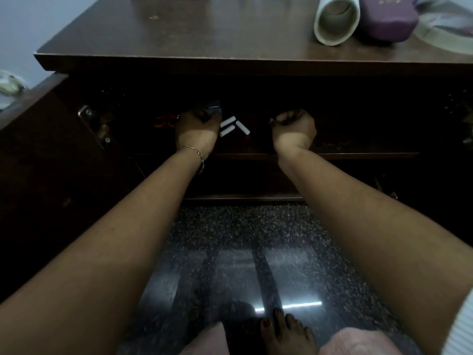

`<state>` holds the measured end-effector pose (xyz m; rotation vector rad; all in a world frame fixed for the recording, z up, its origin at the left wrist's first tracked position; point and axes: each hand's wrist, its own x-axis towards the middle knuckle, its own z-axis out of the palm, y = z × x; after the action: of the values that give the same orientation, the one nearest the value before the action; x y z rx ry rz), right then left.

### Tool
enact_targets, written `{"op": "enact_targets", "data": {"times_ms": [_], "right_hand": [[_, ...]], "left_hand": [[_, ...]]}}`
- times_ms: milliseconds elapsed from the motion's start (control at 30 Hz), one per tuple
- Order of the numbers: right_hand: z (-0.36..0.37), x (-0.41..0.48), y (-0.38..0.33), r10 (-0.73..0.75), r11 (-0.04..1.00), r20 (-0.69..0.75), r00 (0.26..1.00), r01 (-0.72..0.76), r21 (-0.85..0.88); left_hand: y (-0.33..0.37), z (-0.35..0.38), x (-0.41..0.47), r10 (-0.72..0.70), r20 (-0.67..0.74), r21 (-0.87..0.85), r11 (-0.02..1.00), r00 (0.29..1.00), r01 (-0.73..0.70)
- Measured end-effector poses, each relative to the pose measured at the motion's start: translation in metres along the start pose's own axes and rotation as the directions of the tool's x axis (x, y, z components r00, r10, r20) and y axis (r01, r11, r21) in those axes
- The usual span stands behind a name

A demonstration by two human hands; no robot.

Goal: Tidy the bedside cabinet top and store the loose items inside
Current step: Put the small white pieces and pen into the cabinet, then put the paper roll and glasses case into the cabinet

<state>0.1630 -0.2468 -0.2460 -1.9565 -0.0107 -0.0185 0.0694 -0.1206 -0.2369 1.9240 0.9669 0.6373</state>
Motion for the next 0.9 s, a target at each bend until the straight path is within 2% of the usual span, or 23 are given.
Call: {"op": "enact_targets", "data": {"times_ms": [167, 300, 500, 600, 700, 767, 900], "right_hand": [[-0.011, -0.013, 0.006, -0.018, 1.000, -0.027, 0.999, 0.019, 0.024], [-0.030, -0.023, 0.007, -0.042, 0.998, -0.059, 0.997, 0.040, -0.045], [-0.063, -0.045, -0.001, -0.110, 0.992, -0.055, 0.992, 0.106, -0.074], [-0.085, -0.059, -0.016, -0.209, 0.973, -0.030, 0.977, 0.205, -0.104], [-0.107, -0.072, -0.037, -0.344, 0.928, 0.007, 0.939, 0.341, -0.149], [-0.122, -0.077, -0.052, -0.390, 0.906, 0.002, 0.921, 0.385, -0.176], [-0.150, -0.079, -0.081, -0.421, 0.893, -0.063, 0.905, 0.401, -0.204]], "left_hand": [[0.003, -0.003, -0.009, 0.022, 0.031, 0.008, 1.000, 0.999, -0.022], [0.003, -0.008, -0.020, 0.026, 0.011, 0.091, 0.995, 1.000, -0.027], [0.017, -0.018, -0.047, 0.223, 0.043, 0.121, 0.966, 0.974, -0.227], [0.039, -0.024, -0.058, 0.388, 0.145, 0.110, 0.908, 0.910, -0.405], [0.069, -0.037, -0.069, 0.534, 0.249, 0.197, 0.789, 0.808, -0.582], [0.089, -0.046, -0.077, 0.593, 0.266, 0.212, 0.733, 0.760, -0.646], [0.123, -0.058, -0.085, 0.666, 0.248, 0.146, 0.692, 0.703, -0.707]]}}
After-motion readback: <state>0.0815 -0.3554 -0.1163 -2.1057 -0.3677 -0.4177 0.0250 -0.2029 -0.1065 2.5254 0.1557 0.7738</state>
